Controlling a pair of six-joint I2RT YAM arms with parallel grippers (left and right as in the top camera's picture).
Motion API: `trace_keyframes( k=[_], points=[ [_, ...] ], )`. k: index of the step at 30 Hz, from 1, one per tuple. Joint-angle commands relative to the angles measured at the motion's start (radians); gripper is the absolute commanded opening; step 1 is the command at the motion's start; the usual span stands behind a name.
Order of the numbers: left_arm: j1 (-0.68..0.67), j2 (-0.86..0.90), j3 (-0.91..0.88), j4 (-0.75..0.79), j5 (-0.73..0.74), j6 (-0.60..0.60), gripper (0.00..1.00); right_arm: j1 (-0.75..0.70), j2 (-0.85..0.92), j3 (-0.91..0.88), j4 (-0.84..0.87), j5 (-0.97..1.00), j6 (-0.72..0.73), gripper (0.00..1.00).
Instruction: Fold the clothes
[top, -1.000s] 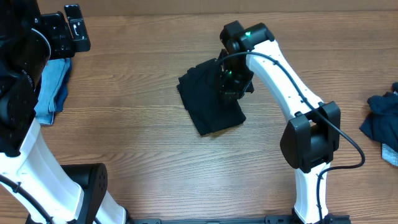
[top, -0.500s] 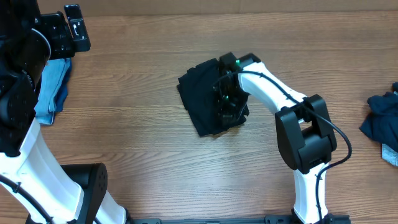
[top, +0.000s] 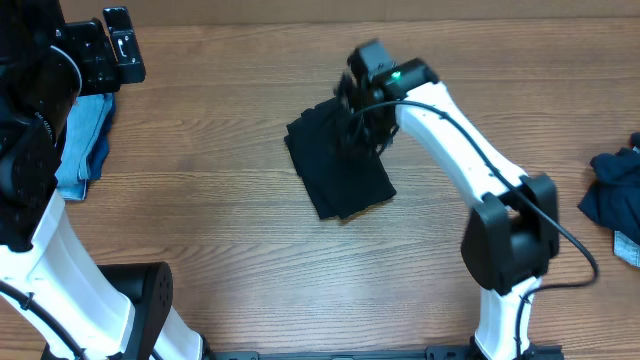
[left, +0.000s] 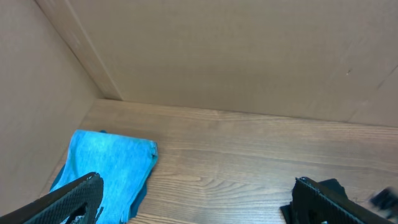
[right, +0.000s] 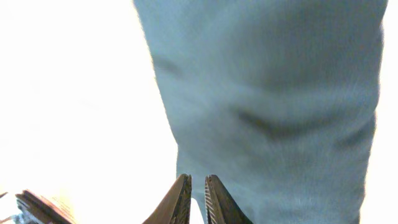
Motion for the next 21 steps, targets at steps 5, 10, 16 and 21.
trace_keyframes(
  k=[5, 10, 16, 21],
  points=[
    [0.000, 0.003, -0.001, 0.002, -0.012, -0.007, 1.00, 0.000, -0.015, 0.004, 0.205, -0.005, 0.090, 0.07],
    [0.000, 0.003, -0.001, 0.002, -0.012, -0.007, 1.00, 0.002, 0.069, -0.006, 0.298, -0.026, 0.135, 0.04],
    [0.000, 0.003, -0.001, 0.002, -0.012, -0.007, 1.00, 0.039, 0.150, -0.006, 0.398, -0.101, 0.135, 0.04],
    [0.000, 0.003, -0.001, 0.002, -0.012, -0.007, 1.00, 0.098, 0.198, -0.006, 0.453, -0.077, 0.137, 0.04]
  ],
)
